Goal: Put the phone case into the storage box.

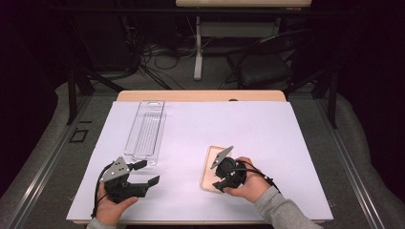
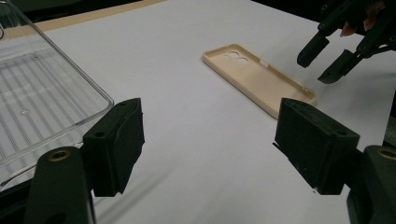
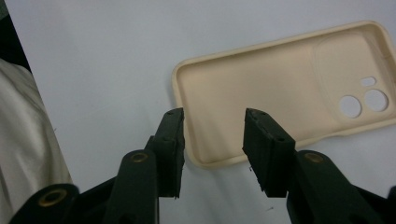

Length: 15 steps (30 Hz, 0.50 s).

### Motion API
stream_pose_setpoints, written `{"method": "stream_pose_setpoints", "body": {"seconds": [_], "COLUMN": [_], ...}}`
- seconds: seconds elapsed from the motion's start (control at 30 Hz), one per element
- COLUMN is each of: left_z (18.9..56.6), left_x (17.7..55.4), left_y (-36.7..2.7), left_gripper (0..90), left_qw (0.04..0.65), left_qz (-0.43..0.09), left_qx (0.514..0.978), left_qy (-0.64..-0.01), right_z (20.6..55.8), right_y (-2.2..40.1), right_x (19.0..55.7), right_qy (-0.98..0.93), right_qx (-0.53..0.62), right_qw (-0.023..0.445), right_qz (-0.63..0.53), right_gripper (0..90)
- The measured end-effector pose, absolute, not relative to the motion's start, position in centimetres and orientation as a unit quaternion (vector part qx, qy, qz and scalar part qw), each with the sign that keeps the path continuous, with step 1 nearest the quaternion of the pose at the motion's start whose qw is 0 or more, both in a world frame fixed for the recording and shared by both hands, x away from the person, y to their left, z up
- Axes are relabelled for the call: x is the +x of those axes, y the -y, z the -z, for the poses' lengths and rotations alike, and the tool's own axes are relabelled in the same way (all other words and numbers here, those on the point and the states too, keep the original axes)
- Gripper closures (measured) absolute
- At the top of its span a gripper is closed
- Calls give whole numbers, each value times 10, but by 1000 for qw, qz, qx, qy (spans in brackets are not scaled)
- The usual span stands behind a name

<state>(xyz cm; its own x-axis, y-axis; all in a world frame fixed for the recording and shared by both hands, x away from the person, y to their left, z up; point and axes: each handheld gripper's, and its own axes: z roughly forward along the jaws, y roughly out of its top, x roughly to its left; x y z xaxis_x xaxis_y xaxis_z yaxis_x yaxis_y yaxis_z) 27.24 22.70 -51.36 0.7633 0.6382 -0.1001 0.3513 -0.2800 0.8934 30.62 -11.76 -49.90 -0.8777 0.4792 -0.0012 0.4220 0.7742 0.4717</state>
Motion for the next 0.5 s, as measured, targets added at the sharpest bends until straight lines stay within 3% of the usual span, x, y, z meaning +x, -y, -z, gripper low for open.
{"method": "stream_pose_setpoints", "body": {"seconds": [0.5], "left_z": [514], "left_x": [273], "left_y": [-227], "left_gripper": [237], "left_qw": [511], "left_qz": [-139], "left_qx": [787], "left_qy": [-316], "right_z": [506], "right_y": [108], "right_x": [304], "right_qy": [-951], "right_qx": [214], "right_qw": [58], "right_qz": [-215], "right_gripper": [712]}}
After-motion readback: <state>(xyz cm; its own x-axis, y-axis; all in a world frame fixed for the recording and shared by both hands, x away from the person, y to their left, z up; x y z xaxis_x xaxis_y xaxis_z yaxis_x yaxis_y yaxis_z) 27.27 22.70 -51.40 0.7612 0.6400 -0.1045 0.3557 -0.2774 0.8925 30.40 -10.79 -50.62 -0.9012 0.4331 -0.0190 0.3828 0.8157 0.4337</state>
